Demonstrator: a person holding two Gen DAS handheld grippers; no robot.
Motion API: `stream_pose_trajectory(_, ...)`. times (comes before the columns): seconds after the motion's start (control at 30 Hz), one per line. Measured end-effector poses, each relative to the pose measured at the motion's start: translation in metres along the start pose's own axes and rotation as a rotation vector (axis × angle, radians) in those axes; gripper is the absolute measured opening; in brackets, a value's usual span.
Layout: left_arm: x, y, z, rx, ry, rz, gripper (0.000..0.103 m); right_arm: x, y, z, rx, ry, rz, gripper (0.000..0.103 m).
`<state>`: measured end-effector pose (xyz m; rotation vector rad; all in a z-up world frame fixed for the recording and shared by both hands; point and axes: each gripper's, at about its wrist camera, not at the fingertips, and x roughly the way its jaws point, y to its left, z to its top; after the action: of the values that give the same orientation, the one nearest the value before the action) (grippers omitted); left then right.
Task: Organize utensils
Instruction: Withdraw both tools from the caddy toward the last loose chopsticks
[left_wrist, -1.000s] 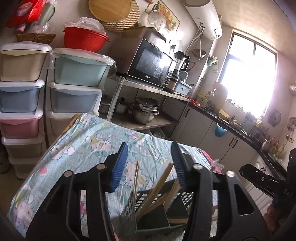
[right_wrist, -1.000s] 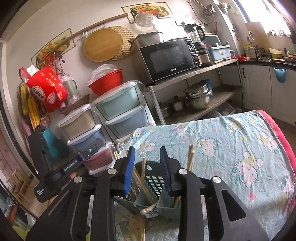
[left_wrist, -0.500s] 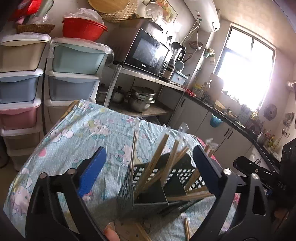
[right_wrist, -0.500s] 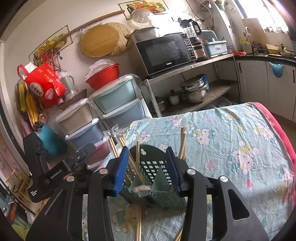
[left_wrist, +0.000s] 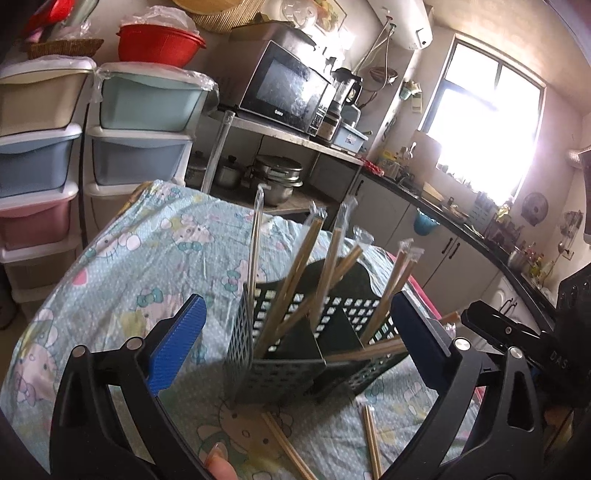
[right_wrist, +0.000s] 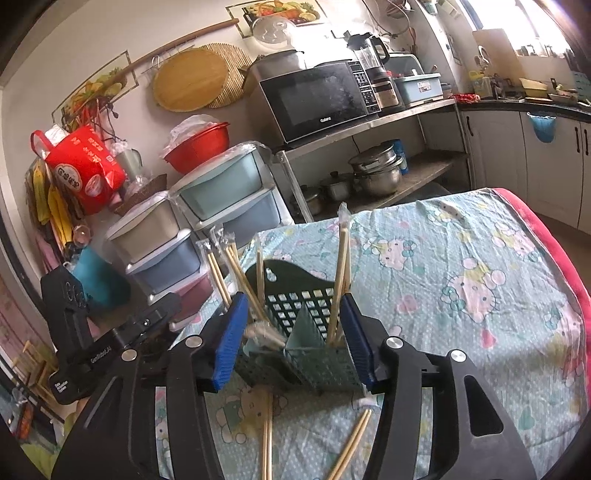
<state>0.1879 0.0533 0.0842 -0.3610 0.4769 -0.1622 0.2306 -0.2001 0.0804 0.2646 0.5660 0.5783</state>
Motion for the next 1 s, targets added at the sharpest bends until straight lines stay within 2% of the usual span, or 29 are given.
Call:
stream_pose_trajectory(0.33, -0.002, 0.001, -0.018, -0.006, 0.036, 0.003, 0.092, -0.004, 0.000, -0.023, -0.022, 0.031, -0.025, 0.050)
stream_pose_trajectory(1.0, 0.011, 0.003, -0.054, -0.005, 0.148, 0.025, 0.092, 0.006, -0.021, -0.067, -0.011, 0.160, -0.089, 0.051)
